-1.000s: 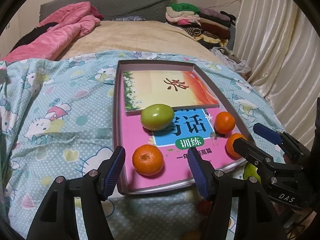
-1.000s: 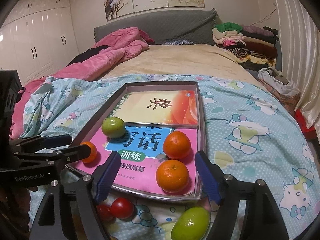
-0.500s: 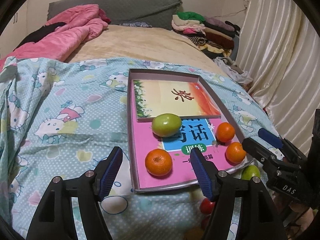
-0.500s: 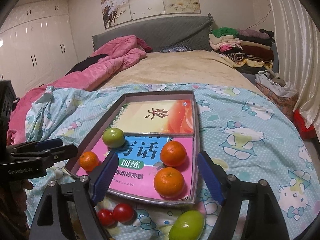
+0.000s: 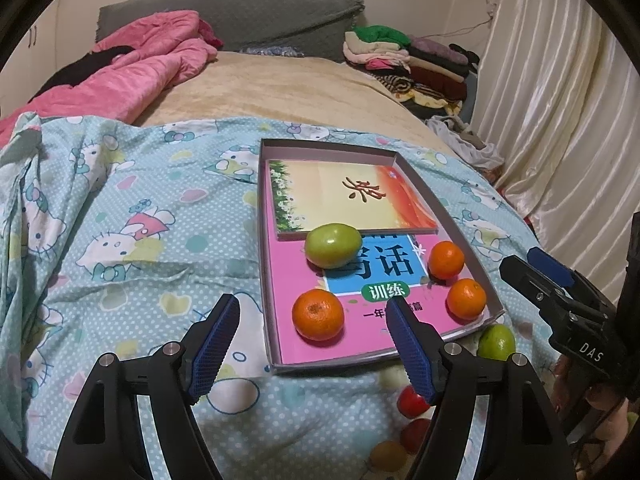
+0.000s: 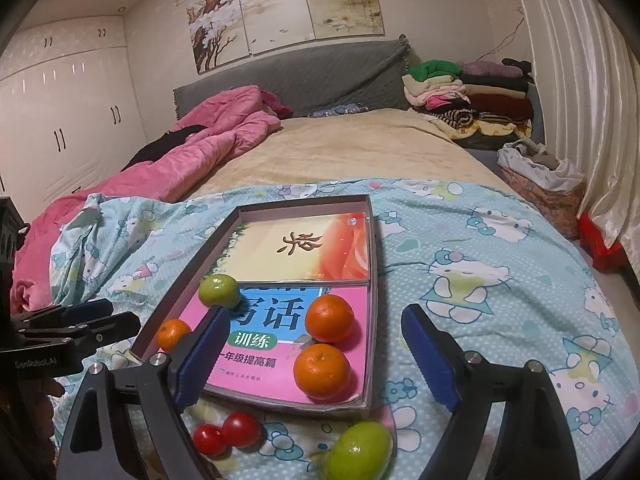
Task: Organize fruits
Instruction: 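Move both grippers back toward the fruit on the bedspread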
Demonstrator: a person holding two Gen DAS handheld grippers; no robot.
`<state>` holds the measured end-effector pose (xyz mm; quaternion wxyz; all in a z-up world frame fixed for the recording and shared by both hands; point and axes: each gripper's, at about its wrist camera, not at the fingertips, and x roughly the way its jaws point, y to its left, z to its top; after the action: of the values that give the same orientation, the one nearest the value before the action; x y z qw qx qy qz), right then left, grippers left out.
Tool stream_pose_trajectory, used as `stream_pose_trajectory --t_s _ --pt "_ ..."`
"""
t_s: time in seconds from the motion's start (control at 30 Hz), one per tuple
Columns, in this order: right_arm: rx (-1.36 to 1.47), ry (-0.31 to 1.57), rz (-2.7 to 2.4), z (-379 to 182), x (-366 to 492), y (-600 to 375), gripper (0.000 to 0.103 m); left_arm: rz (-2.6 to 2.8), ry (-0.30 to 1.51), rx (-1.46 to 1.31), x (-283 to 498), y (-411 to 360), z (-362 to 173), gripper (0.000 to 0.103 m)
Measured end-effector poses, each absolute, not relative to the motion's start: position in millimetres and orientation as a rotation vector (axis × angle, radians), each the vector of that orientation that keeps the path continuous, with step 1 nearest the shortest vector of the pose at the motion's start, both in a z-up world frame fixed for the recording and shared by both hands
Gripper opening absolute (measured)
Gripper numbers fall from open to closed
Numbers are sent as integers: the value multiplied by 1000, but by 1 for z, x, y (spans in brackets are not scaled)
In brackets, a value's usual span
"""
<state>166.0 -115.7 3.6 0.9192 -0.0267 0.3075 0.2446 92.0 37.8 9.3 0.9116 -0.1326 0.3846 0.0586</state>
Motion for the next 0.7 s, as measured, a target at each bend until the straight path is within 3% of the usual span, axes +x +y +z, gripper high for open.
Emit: stream_pose_trajectory --t_s 0.7 --pt "-49 669 516 7 135 -121 88 91 841 -277 68 28 11 77"
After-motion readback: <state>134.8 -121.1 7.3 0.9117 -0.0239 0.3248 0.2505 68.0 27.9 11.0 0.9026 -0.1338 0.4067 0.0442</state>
